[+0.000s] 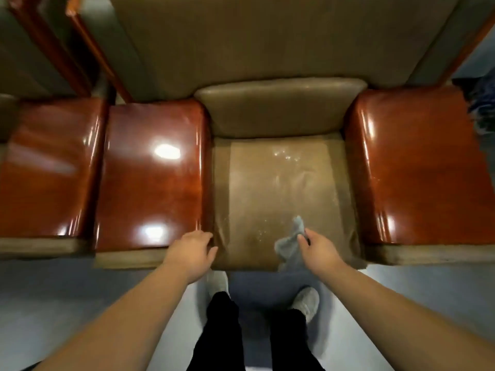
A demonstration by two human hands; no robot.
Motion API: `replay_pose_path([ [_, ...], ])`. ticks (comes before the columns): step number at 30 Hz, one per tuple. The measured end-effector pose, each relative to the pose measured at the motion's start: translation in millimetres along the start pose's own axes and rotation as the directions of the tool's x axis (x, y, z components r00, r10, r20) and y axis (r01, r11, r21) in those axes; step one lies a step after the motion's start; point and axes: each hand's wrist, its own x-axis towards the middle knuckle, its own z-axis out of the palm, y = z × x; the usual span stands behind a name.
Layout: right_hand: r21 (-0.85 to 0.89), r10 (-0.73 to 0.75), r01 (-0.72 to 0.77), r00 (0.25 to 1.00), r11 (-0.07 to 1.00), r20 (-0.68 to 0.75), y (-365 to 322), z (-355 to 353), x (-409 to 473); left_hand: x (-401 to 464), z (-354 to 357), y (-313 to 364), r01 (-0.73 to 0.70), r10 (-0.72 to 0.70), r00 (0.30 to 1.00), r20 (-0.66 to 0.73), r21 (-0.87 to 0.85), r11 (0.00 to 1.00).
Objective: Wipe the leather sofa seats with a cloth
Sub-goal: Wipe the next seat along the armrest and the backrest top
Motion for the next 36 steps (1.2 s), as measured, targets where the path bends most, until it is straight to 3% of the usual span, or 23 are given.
replay_pose_path([
  [5, -0.097, -0.146, 0.145, 0.989, 0.985, 0.003, 8, 43, 48, 30, 37, -22, 0.029, -0.029, 0.999, -0.021, 0.018, 0.999],
  [8, -0.178, -0.221, 0.262, 0.950, 0.949, 0.220, 16, 88, 69, 62, 46, -44, 0.079, -0.068, 0.984, -0.164, 0.057, 0.995],
  [11, -0.378, -0.181, 0.336, 0.902, 0.863, 0.391, 34, 132, 93, 99, 59, -69, 0.100, -0.065, 0.960, -0.274, 0.116, 0.988],
  [15, -0.556, -0.066, 0.183, 0.972, 0.811, 0.223, 56, 193, 118, 125, 94, -90, 0.069, 0.010, 0.936, -0.351, 0.213, 0.975],
  [19, -0.560, -0.157, 0.098, 0.986, 0.823, -0.058, 69, 255, 126, 131, 107, -99, 0.038, 0.055, 0.900, -0.432, 0.203, 0.978],
  [22, -0.474, -0.128, 0.016, 0.971, 0.880, -0.204, 40, 275, 148, 133, 109, -100, 0.014, 0.083, 0.888, -0.453, 0.207, 0.978],
  [26, -0.547, -0.274, 0.129, 0.943, 0.827, -0.192, -27, 258, 225, 133, 111, -101, -0.006, 0.099, 0.867, -0.488, 0.189, 0.982],
  [29, -0.561, -0.231, 0.059, 0.943, 0.826, -0.241, -48, 230, 268, 131, 113, -102, -0.021, 0.113, 0.846, -0.521, 0.179, 0.984],
  [31, -0.621, -0.326, 0.149, 0.927, 0.770, -0.182, -43, 244, 251, 131, 114, -103, -0.035, 0.127, 0.835, -0.535, 0.178, 0.983],
  [33, -0.676, -0.473, 0.331, 0.881, 0.659, -0.029, -24, 276, 208, 131, 114, -103, -0.047, 0.135, 0.833, -0.536, 0.175, 0.983],
  [36, -0.684, -0.572, 0.506, 0.805, 0.525, 0.156, -3, 288, 184, 130, 114, -104, -0.042, 0.137, 0.835, -0.532, 0.186, 0.982],
])
